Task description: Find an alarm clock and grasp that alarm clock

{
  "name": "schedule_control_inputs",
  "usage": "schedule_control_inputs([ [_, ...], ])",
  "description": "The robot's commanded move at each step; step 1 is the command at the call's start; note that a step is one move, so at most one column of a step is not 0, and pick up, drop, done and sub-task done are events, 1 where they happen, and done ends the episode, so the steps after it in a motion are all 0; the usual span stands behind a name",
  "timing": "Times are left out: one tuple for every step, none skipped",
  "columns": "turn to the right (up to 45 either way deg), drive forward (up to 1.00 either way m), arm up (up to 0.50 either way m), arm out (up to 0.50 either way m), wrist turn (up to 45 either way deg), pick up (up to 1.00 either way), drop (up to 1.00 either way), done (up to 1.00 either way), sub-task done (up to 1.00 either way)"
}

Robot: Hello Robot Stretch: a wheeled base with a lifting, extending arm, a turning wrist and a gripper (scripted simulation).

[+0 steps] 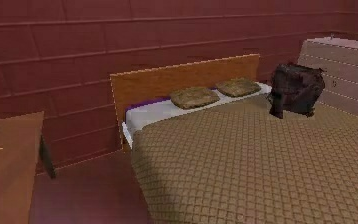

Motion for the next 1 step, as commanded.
schedule_control_inputs([
  [-27.0, 0.0, 0.0, 0.0, 0.0, 0.0, 0.0, 0.0, 0.0],
])
